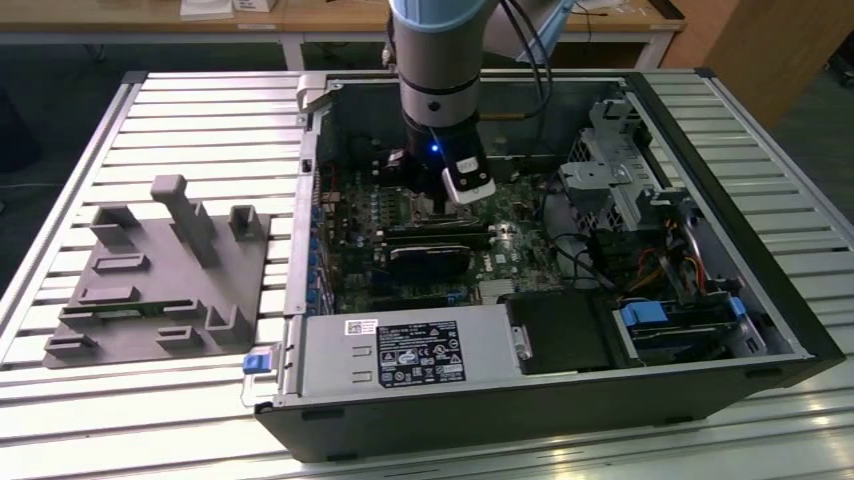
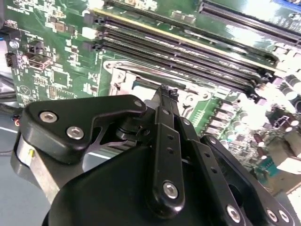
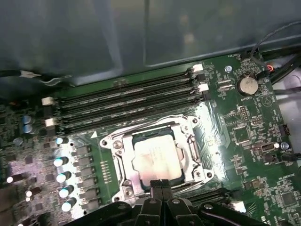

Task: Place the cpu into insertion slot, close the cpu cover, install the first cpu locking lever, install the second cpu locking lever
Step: 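Install the second cpu locking lever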

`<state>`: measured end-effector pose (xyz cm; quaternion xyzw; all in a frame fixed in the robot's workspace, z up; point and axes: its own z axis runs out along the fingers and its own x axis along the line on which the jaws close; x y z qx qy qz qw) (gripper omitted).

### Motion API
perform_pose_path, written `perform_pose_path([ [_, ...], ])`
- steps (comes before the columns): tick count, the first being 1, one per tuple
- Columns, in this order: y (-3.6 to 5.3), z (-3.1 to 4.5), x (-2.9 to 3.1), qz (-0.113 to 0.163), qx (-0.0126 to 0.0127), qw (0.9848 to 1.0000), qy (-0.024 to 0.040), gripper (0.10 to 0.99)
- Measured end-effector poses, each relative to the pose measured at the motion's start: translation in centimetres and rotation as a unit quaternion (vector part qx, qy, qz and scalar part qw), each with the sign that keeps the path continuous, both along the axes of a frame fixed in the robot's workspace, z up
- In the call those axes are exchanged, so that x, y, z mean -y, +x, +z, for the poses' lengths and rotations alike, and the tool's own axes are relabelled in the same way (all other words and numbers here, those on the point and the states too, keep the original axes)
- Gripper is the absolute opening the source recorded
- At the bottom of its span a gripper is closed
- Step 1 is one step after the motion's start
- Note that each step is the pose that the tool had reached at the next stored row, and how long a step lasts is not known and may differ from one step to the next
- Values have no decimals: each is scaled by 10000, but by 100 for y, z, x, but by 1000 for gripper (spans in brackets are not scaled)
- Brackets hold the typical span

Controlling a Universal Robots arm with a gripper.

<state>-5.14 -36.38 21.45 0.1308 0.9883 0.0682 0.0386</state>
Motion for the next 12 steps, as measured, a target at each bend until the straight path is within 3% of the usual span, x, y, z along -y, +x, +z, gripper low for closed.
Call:
perform_pose_path([
  [5, 68, -6, -120, 0, -6, 10000, -32, 106],
  [12, 81, -6, -136, 0, -8, 10000, -31, 106],
])
